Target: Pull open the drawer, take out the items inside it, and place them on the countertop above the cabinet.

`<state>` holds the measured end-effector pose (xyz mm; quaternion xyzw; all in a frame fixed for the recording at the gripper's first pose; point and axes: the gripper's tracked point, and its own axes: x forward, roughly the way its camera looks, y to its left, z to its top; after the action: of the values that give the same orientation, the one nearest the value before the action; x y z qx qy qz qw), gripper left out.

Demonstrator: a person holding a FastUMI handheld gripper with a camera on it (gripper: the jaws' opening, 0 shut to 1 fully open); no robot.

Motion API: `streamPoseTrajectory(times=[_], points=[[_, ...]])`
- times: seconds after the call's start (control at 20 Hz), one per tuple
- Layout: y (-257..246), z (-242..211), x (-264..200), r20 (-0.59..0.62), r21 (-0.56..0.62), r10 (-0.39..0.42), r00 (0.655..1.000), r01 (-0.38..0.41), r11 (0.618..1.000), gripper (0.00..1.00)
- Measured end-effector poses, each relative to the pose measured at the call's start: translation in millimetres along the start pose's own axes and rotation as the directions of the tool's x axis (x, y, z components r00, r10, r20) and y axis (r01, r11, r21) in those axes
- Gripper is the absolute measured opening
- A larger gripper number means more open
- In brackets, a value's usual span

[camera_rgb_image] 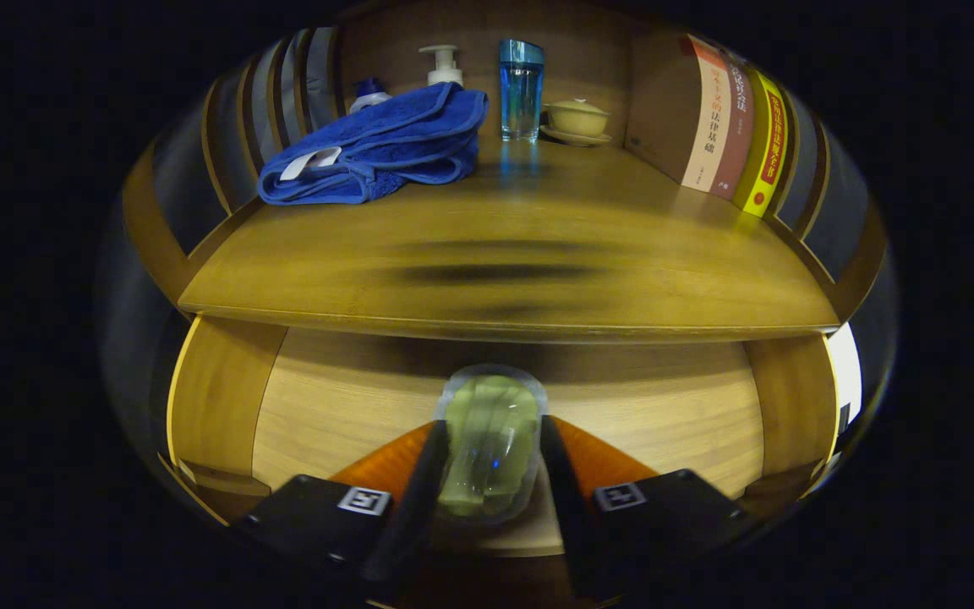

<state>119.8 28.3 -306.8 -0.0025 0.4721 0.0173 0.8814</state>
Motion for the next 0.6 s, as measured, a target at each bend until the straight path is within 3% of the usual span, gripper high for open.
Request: streamPoseTrajectory(times=[0.1, 0.2, 0.6], points=[[-0.8, 2.8, -3.2, 0.010, 0.000, -0.012, 1.000, 0.012, 1.000, 0.32], [-0.8, 2.6, -0.6, 0.013, -0.006, -0.010, 1.000, 0.010, 1.000, 0.25], [4.2, 7.4, -37.0, 0.091, -0.031, 0.060, 0.994, -0.058, 0.998, 0.21]])
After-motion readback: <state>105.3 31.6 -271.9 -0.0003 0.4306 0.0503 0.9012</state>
